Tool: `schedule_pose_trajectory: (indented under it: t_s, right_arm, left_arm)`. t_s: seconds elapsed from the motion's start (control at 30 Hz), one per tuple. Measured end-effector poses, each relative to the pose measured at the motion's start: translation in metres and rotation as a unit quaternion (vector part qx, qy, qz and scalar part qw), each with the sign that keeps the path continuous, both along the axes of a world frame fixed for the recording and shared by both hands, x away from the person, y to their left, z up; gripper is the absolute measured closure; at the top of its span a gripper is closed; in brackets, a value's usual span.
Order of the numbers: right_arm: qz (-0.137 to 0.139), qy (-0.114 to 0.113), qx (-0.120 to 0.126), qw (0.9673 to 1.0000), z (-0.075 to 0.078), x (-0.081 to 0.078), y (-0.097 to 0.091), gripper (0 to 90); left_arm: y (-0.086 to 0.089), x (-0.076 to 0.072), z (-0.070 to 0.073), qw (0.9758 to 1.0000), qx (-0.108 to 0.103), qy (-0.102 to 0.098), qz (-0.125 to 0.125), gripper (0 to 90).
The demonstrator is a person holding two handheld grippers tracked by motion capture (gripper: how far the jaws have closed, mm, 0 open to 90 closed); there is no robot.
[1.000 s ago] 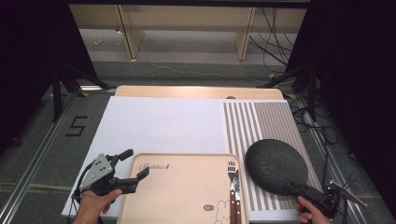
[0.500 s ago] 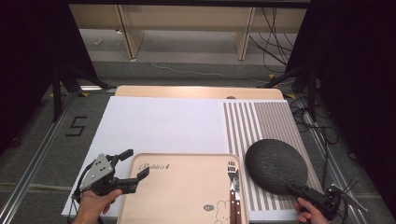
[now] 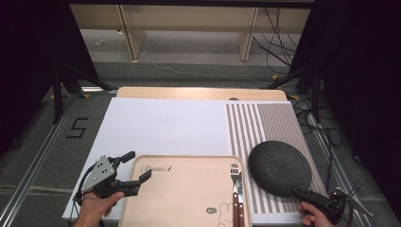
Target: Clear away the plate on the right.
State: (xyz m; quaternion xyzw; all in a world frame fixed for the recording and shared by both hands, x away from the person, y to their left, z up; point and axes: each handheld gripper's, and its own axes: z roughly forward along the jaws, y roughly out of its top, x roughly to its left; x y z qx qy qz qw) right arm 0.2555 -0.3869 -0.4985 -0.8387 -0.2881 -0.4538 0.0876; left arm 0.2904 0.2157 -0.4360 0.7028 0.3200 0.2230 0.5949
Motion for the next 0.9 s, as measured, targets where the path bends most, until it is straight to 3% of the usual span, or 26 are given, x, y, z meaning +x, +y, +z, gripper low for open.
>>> schedule_pose_trajectory:
  t_s: [0.13, 0.23, 0.33, 0.43, 0.5, 0.63, 0.8, 0.9]
  right_arm:
    - [0.000, -0.002, 0.003, 1.0000, 0.0006, -0.0011, -0.0012, 81.2]
    - [-0.008, -0.025, 0.008, 0.9996, -0.0004, -0.0018, -0.0017, 83.2]
    - [-0.011, -0.027, 0.025, 0.9993, 0.0012, -0.0027, -0.0031, 85.2]
    - [-0.017, -0.047, 0.032, 0.9982, -0.0007, -0.0032, -0.0038, 86.9]
    - [-0.016, -0.039, 0.037, 0.9984, 0.0015, -0.0029, -0.0045, 87.4]
    - [-0.020, -0.054, 0.030, 0.9979, -0.0011, -0.0024, -0.0046, 87.7]
    - [-0.021, -0.053, 0.029, 0.9980, -0.0003, -0.0020, -0.0052, 87.8]
    - [-0.034, -0.056, 0.047, 0.9968, 0.0015, -0.0004, -0.0053, 87.8]
  left_arm:
    - [-0.0001, 0.0000, -0.0002, 1.0000, 0.001, 0.001, 0.000, 15.7]
    - [-0.0003, 0.0000, -0.0003, 1.0000, 0.001, 0.000, -0.001, 15.7]
    - [-0.0003, 0.0001, -0.0004, 1.0000, 0.000, 0.001, -0.001, 15.7]
    - [-0.0004, 0.0001, -0.0003, 1.0000, 0.001, 0.000, -0.001, 15.7]
    - [-0.0004, 0.0002, -0.0003, 1.0000, 0.002, 0.000, -0.002, 15.8]
    - [-0.0004, 0.0003, -0.0002, 1.0000, 0.002, 0.000, -0.002, 15.8]
    - [-0.0005, 0.0002, -0.0002, 1.0000, 0.002, 0.000, -0.003, 15.9]
    - [-0.0005, -0.0001, -0.0002, 1.0000, 0.002, 0.000, -0.004, 15.8]
